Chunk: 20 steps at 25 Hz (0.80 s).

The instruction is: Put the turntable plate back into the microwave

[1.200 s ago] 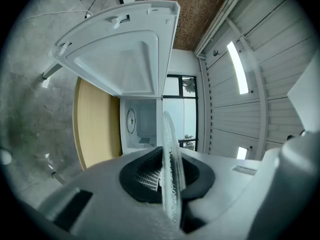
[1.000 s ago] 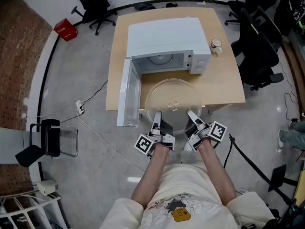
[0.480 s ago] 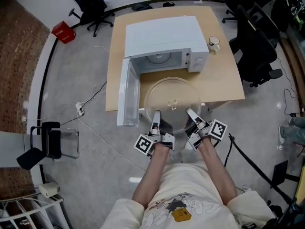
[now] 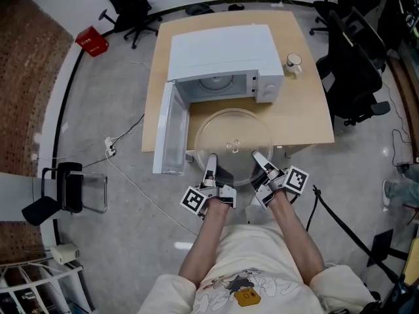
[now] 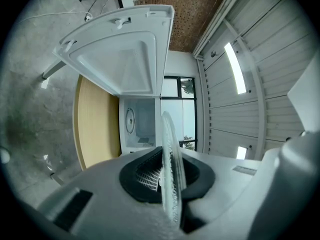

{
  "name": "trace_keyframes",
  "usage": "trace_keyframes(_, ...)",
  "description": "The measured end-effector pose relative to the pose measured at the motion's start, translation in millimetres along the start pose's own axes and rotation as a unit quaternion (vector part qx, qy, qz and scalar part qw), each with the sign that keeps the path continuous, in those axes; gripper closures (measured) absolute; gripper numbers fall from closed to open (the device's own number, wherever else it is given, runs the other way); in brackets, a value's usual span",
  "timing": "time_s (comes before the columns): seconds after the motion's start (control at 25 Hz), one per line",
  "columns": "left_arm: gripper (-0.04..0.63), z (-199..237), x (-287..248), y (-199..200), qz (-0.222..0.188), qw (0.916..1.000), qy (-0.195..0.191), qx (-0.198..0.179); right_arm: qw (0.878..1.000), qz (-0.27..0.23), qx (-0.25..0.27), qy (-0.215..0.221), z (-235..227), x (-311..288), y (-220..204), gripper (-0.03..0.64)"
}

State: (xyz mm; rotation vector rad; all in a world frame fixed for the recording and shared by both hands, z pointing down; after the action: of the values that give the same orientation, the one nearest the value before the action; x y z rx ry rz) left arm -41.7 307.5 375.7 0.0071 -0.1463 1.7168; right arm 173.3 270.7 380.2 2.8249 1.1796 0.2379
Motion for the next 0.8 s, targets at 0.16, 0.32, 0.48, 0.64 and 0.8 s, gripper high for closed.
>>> trace_keyframes(0.16,0.569,1.4,-4.4,-4.4,-0.016,0.9999,0.000,-0.007,1.000,0.016,-0.002,0.001,-2.0,-4.4,11.0,0.584)
trace_keyframes(0.32,0.569,3.5,-11.8,-3.5,-0.023,0.9997,0.011,-0.004,1.000,0.019,-0.017,-0.004,-6.0,-12.2,17.0,0.583)
trace_keyframes(0.48,0.568,11.9,-28.9,12.5,-0.021,0.9997,0.013,0.002,1.000,0.022,-0.017,-0.008,-11.2,-34.9,23.1,0.583)
trace_keyframes(0.64,0.569,19.9,-49.7,27.2,-0.011,0.9997,0.019,0.013,1.000,0.009,-0.023,-0.015,-17.7,-56.7,27.9,0.583)
trace_keyframes(0.8,0.568,25.7,-68.7,41.0,0.008,0.9996,0.019,0.019,0.999,-0.005,-0.030,-0.013,-24.1,-74.0,32.3,0.581)
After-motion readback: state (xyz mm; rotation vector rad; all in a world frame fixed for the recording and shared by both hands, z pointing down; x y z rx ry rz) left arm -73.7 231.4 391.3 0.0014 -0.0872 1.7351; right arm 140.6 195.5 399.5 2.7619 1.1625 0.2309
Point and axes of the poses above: the fingertips, and each gripper's own axes: x backward along the fingers, z to its left, y out of its top, the point moved 9 cm from there along x, backward along the fingers, and after that the axes turned 8 degrees about -x, right-handed, at the moved point
